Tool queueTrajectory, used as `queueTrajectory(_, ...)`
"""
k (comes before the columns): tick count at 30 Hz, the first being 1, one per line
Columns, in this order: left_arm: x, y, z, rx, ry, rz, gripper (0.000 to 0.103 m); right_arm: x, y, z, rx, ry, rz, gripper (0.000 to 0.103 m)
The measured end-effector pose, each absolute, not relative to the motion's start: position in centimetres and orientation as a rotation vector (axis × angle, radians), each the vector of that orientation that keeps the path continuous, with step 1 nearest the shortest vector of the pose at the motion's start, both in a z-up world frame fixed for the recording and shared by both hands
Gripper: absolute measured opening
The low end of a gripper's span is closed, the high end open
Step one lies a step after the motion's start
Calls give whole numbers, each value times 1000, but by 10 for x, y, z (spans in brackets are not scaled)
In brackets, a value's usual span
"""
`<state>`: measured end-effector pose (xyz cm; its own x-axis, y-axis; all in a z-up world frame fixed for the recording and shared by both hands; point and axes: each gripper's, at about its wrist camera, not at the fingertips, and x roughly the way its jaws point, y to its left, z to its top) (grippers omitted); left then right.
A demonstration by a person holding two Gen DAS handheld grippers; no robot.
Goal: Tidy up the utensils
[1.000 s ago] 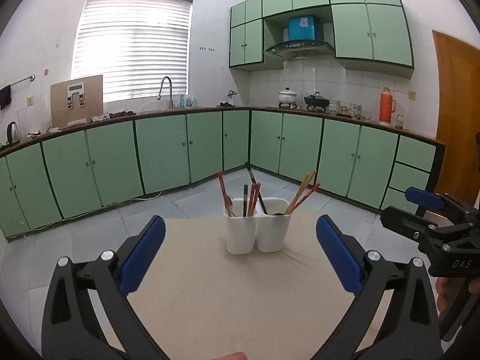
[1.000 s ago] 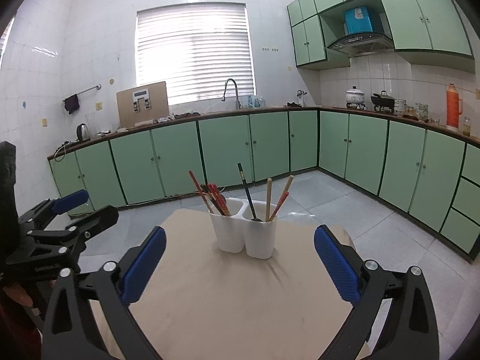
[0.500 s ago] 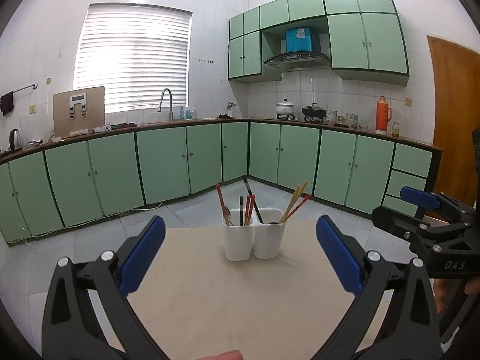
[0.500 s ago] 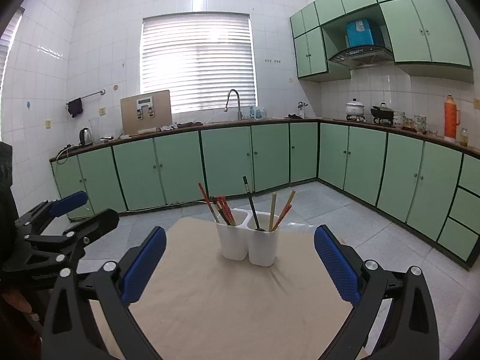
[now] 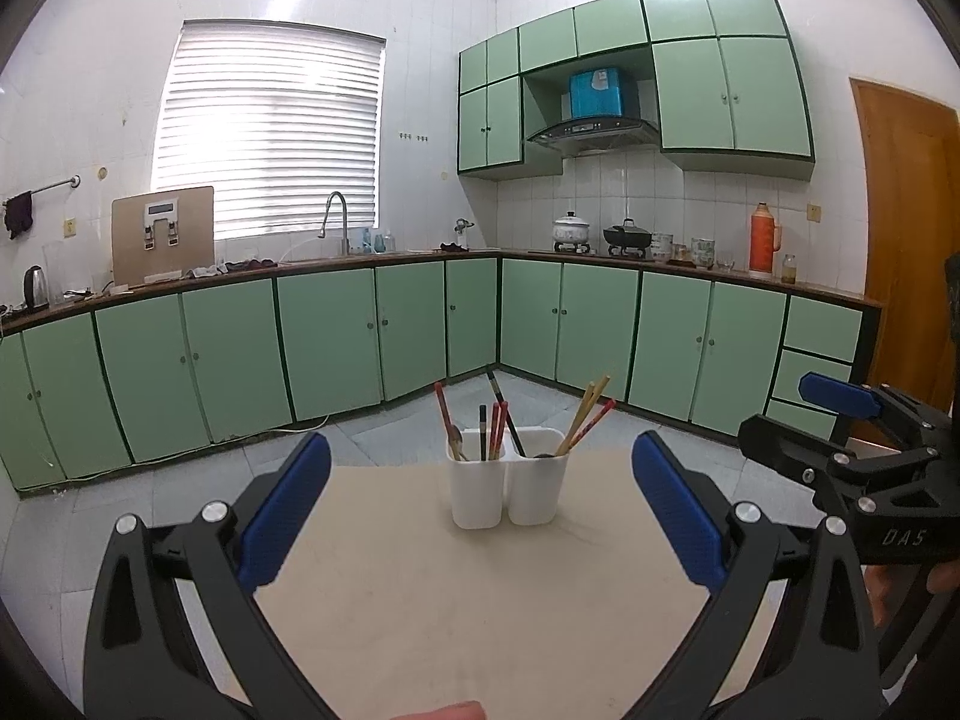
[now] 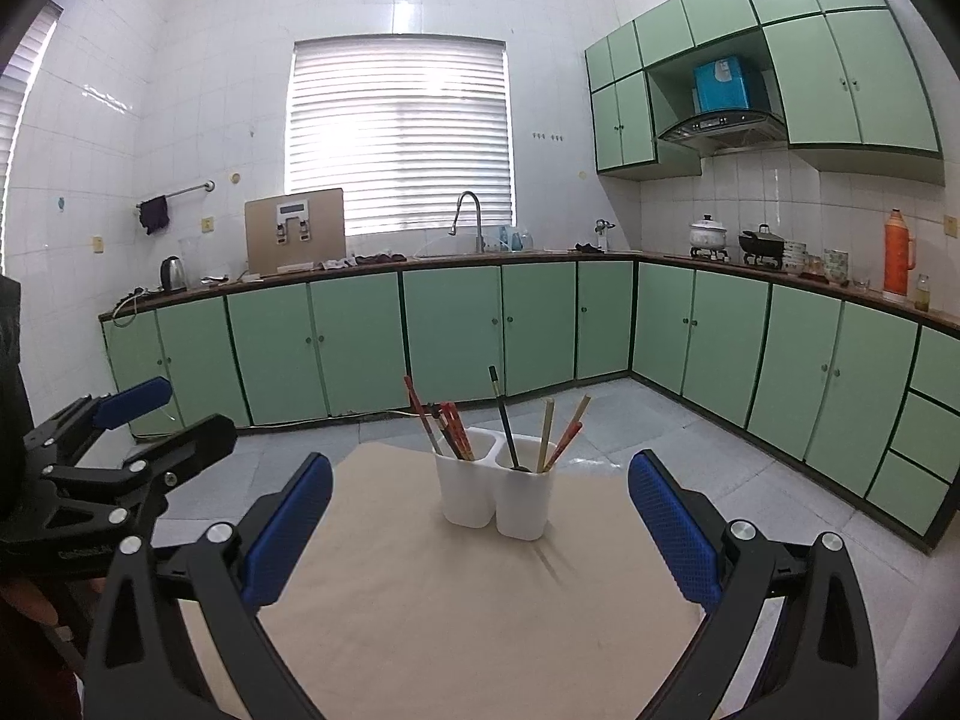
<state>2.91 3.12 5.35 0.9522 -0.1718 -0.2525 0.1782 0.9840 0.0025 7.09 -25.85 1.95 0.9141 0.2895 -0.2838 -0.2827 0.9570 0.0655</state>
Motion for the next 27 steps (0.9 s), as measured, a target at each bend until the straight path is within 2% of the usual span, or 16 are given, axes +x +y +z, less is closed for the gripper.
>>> queueTrajectory(27, 24, 32, 55, 23, 245, -177, 98, 69, -260, 21, 21, 285, 297, 97)
